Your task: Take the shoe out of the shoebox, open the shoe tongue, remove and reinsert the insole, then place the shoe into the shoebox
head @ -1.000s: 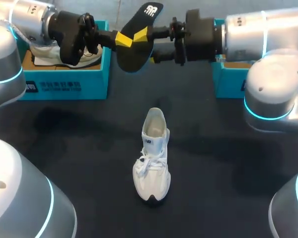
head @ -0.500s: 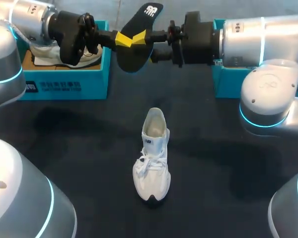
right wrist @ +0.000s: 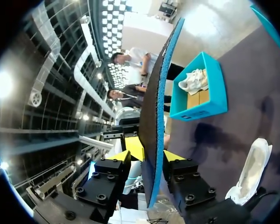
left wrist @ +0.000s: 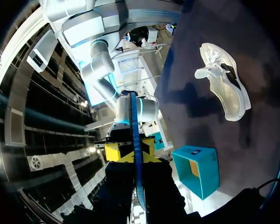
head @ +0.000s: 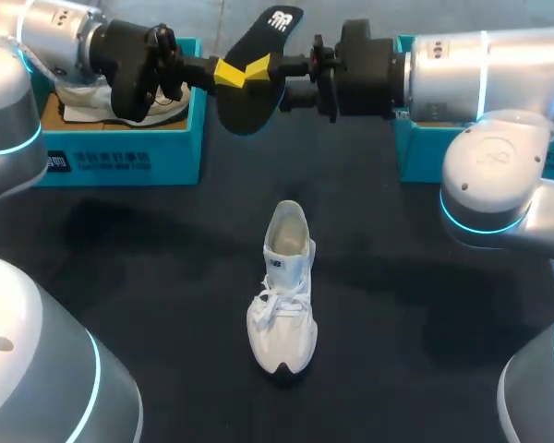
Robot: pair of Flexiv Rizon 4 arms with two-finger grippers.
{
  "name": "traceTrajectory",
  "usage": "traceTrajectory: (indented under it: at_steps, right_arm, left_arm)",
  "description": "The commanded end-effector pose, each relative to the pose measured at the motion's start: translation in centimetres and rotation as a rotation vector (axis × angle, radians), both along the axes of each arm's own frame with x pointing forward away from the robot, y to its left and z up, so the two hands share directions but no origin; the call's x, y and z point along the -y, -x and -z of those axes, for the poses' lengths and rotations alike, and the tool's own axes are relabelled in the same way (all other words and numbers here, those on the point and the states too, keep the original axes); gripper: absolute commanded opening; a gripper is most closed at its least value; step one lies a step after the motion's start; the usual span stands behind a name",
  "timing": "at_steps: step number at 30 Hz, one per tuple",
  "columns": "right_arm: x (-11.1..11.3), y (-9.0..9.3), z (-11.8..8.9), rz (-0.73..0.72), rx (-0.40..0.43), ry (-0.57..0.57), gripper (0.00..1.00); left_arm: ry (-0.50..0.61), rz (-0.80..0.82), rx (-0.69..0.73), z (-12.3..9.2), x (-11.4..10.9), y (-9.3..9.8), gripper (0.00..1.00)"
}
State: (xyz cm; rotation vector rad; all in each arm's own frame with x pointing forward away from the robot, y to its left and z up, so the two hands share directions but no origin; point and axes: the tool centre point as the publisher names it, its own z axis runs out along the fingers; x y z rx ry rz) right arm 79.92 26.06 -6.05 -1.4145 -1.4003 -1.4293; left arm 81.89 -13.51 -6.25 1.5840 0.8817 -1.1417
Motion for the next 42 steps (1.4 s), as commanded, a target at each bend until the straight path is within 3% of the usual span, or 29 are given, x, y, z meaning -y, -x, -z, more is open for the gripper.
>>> traceTrajectory:
  at_steps: [1, 8, 15, 16, 18, 20, 26, 30, 33, 36, 38, 42]
  right_arm:
    - [-0.03, 0.28, -0.23, 0.005, -0.002, 0.009, 0.39]
    - [0.11, 0.47, -0.30, 0.010, -0.004, 0.018, 0.30]
    - [0.26, 0.52, -0.21, 0.016, -0.010, 0.015, 0.28]
    - [0.28, 0.53, -0.20, 0.017, -0.011, 0.015, 0.26]
    - [0.32, 0.58, -0.16, 0.018, -0.014, 0.016, 0.11]
    - [0.27, 0.60, -0.08, 0.017, -0.017, 0.016, 0.08]
    - [0.19, 0.72, -0.17, 0.018, -0.014, 0.016, 0.11]
    - [0.39, 0.94, -0.19, 0.022, -0.012, 0.016, 0.27]
    - [0.57, 1.01, -0.20, 0.027, -0.012, 0.016, 0.29]
    - [0.61, 1.01, -0.22, 0.027, -0.011, 0.016, 0.19]
    - [0.58, 1.01, -0.19, 0.022, -0.012, 0.015, 0.00]
    - [0.46, 0.98, -0.14, 0.018, -0.013, 0.015, 0.00]
  left_arm:
    - [0.002, 0.000, 0.002, 0.08, 0.12, -0.03, 0.00]
    - [0.002, 0.000, 0.002, 0.08, 0.12, -0.03, 0.00]
    - [0.002, 0.000, 0.002, 0.08, 0.12, -0.03, 0.00]
    - [0.002, 0.000, 0.002, 0.08, 0.12, -0.03, 0.00]
    - [0.002, 0.000, 0.002, 0.08, 0.12, -0.03, 0.00]
    - [0.002, 0.000, 0.002, 0.08, 0.12, -0.03, 0.00]
    - [0.002, 0.000, 0.002, 0.08, 0.12, -0.03, 0.00]
    - [0.002, 0.000, 0.002, 0.08, 0.12, -0.03, 0.00]
    - [0.002, 0.000, 0.002, 0.08, 0.12, -0.03, 0.00]
    - [0.002, 0.000, 0.002, 0.08, 0.12, -0.03, 0.00]
    - [0.002, 0.000, 0.002, 0.08, 0.12, -0.03, 0.00]
    - [0.002, 0.000, 0.002, 0.08, 0.12, -0.03, 0.00]
